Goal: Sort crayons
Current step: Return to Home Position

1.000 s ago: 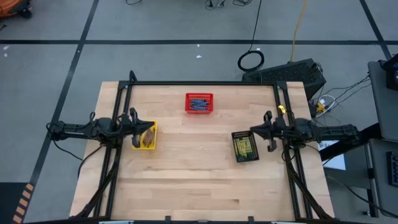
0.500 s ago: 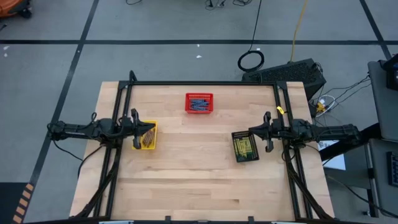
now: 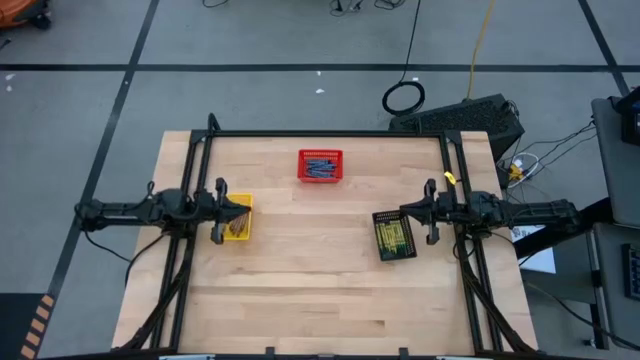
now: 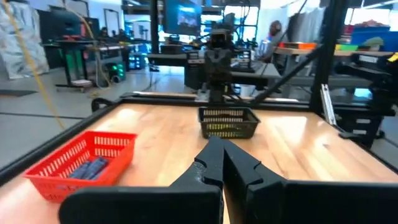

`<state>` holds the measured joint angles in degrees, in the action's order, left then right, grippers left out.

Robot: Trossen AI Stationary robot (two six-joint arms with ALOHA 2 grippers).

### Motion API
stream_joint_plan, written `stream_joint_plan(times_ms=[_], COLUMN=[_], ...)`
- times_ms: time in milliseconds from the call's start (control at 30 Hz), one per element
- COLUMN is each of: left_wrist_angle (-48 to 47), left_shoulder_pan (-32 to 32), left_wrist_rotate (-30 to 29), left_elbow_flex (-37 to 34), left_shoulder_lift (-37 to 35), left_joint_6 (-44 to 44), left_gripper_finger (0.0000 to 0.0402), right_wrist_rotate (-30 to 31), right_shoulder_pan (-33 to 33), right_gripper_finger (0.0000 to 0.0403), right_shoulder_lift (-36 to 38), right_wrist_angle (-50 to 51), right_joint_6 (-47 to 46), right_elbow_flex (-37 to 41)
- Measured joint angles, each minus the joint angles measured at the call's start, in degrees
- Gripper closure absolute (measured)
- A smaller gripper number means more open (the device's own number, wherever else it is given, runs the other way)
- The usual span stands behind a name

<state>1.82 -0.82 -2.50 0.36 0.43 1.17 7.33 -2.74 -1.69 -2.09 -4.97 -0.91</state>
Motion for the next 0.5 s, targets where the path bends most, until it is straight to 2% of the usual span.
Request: stream_joint_plan(times_ms=[233, 500], left_wrist_angle=[-0.58, -0.58], left_shoulder_pan=[4.10, 4.22], left_wrist_rotate=[0.72, 0.57], left_elbow_flex=[-0.02, -0.04], left_shoulder_lift=[0.04, 0.04], left_joint_6=[-3.11, -3.06], left_gripper_finger=[0.0402, 0.0402], right_wrist_rotate=[0.00, 0.00], right_shoulder_pan=[0.00, 0.00], right_gripper_finger=[0.0399, 0.0399], right_shoulder_lift=[0.00, 0.00], right_wrist_angle=[0.06, 0.07], right_joint_6=[0.81, 0.78], right_elbow_flex=[0.00, 0.00])
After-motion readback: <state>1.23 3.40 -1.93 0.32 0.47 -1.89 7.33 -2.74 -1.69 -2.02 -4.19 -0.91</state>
